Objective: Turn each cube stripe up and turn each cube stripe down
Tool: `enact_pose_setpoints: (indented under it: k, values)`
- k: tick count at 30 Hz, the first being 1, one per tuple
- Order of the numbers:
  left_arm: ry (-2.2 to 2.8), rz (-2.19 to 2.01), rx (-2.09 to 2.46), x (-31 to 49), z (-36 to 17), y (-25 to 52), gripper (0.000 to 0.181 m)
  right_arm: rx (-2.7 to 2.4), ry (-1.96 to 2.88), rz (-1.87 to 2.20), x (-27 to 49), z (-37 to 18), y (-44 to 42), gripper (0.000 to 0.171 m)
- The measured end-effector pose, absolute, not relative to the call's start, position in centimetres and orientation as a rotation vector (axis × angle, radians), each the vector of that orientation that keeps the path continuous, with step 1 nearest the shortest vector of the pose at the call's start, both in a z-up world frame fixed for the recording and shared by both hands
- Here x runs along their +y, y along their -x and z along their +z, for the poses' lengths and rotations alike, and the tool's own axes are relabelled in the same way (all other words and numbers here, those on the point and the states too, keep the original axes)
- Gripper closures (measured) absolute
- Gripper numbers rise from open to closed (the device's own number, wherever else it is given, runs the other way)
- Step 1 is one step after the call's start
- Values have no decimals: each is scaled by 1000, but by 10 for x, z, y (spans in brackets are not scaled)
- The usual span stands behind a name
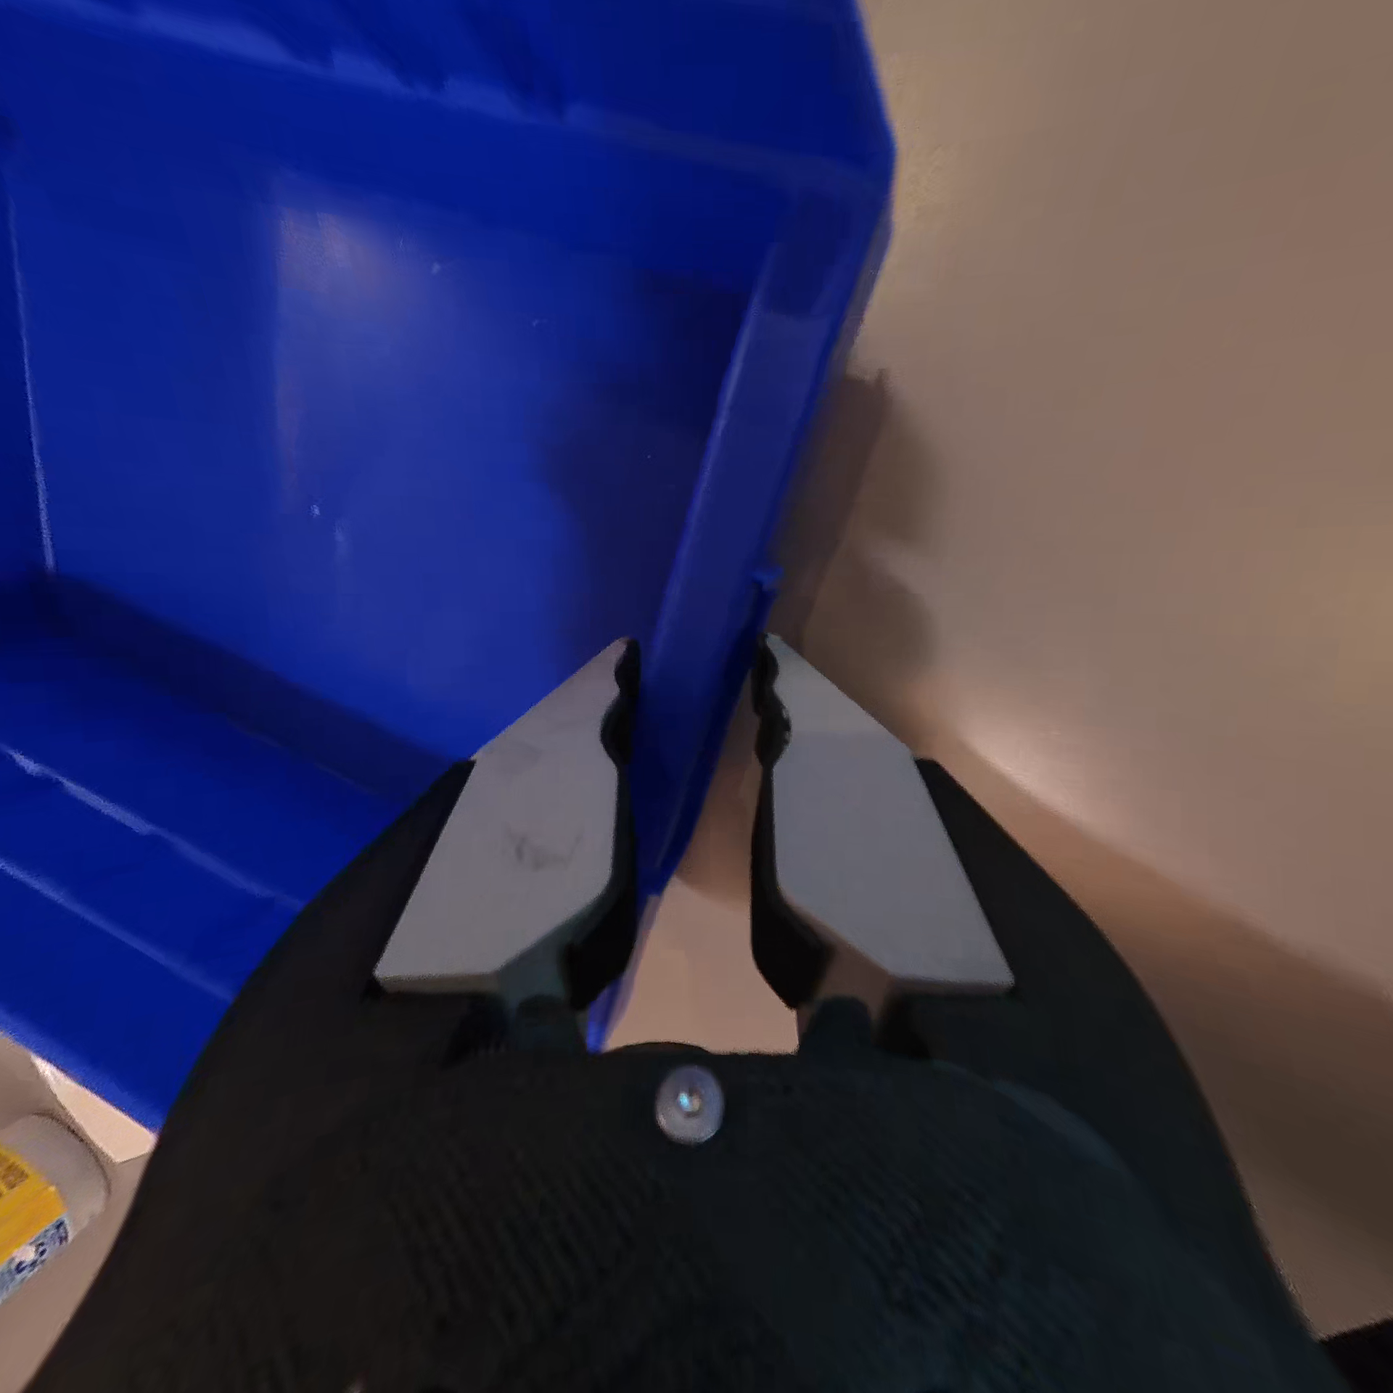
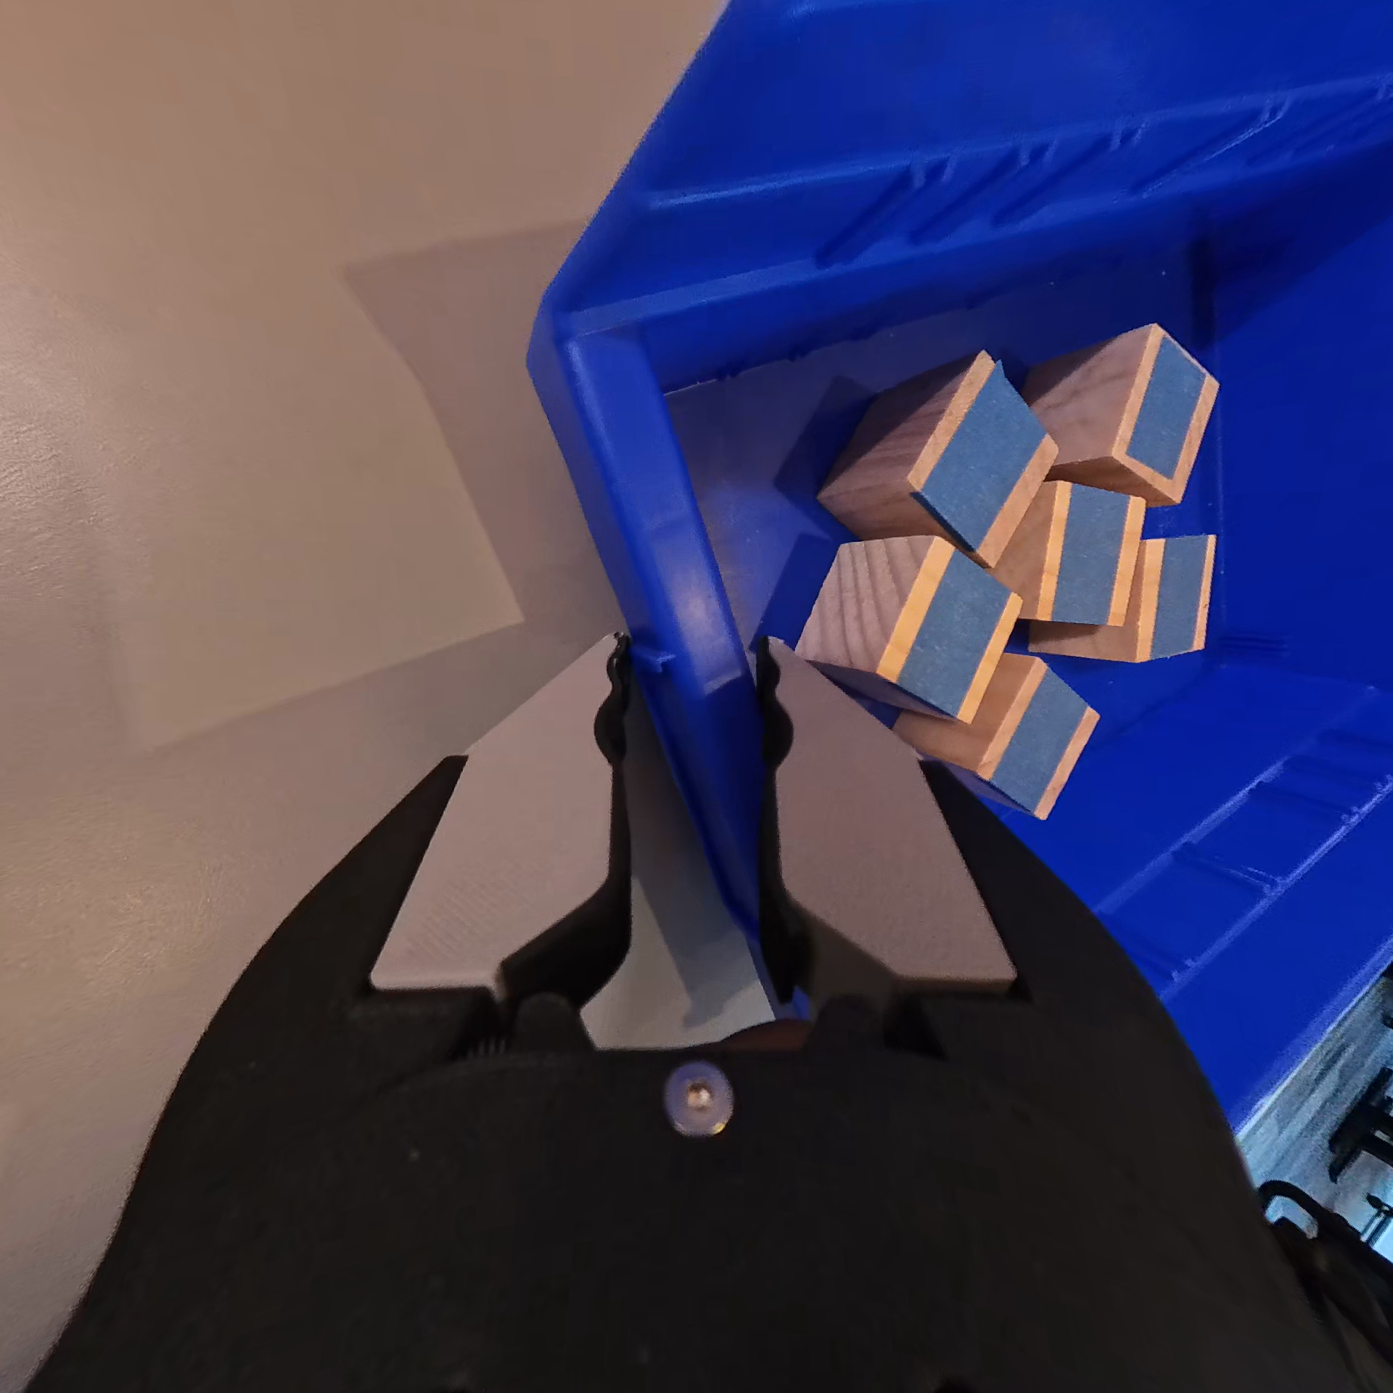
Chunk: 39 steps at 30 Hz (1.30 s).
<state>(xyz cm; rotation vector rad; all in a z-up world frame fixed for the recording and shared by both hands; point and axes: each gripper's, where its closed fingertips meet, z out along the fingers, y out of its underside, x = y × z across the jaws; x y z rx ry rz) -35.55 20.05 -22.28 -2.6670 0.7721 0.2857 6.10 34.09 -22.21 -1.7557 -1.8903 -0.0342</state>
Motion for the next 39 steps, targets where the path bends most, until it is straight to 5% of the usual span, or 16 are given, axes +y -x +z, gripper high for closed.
enact_pose_setpoints:
  k: [16, 27, 33, 39]
  values:
    - [1836, -294, 390, 150, 21, 313, 156, -2140, 1444, 168, 207, -221, 70, 148]
    - [1746, -183, 758, 159, 110, 142, 156, -1985, 1280, 199, 136, -192, 252, 149]
    - [1732, -139, 863, 170, 86, 84, 156, -1840, 1301, 540, 114, -158, 141, 144]
    - [1765, -194, 1050, 176, 2, -10, 155, -1463, 1502, 670, 167, -143, -32, 155]
